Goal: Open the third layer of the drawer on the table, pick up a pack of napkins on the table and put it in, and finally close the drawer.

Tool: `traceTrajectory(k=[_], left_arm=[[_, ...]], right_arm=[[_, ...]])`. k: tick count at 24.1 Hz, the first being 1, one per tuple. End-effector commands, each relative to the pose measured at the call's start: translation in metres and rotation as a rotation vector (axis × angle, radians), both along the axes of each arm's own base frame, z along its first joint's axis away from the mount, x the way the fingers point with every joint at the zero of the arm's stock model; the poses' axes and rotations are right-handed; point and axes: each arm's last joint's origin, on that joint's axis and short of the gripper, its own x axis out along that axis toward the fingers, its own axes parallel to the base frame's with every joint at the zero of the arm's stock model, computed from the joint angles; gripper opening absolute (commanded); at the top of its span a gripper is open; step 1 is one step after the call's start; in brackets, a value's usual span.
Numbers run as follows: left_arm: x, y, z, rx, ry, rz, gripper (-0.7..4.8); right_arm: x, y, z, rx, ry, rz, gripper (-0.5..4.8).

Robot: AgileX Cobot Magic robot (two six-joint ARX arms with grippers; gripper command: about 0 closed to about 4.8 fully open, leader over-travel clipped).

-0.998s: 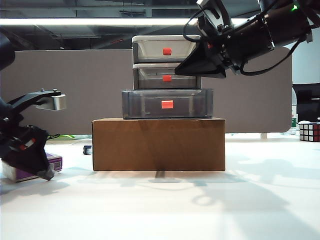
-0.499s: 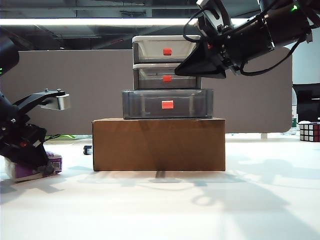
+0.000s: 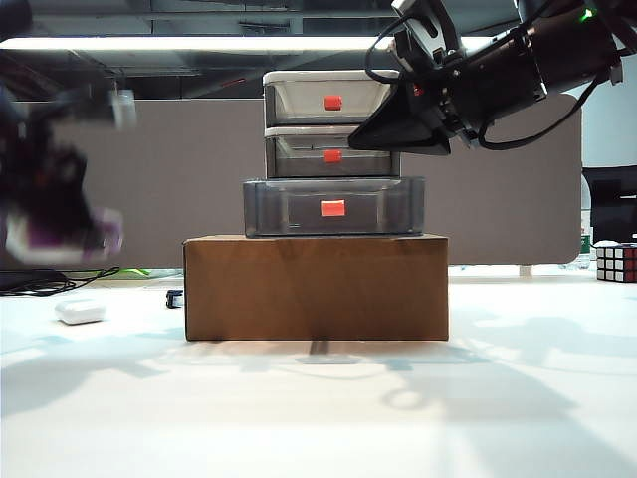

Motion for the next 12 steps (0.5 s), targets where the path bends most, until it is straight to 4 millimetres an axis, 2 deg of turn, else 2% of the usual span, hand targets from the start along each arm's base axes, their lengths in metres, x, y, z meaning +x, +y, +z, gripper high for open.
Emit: traceTrajectory(k=[1, 3, 6, 8, 12], left_arm=[[-0.010, -0.003, 0.031, -0.125, -0.084, -0.118, 0.96], [-0.019, -0.007, 0.056, -0.215, -0.167, -0.225, 0.96], [-0.025, -0.021, 0.076, -0.255, -0.230, -0.321, 0.98], [-0.029, -0.039, 0.085, -0.272, -0.263, -0.402, 0.98], [-0.034, -0.081, 0.086, -0.264, -0.343, -0.506, 1.01]], right_arm=[[-0.002, 0.000, 0.009, 0.019, -0.037, 0.006, -0.06], [-0.004, -0.001, 0.014, 0.026, -0.056, 0.006, -0.06], [-0.006, -0.002, 0.021, 0.036, -0.083, 0.006, -0.06], [-0.009, -0.003, 0.028, 0.045, -0.104, 0.006, -0.06], [-0.017, -0.006, 0.041, 0.059, -0.141, 0.005, -0.06]])
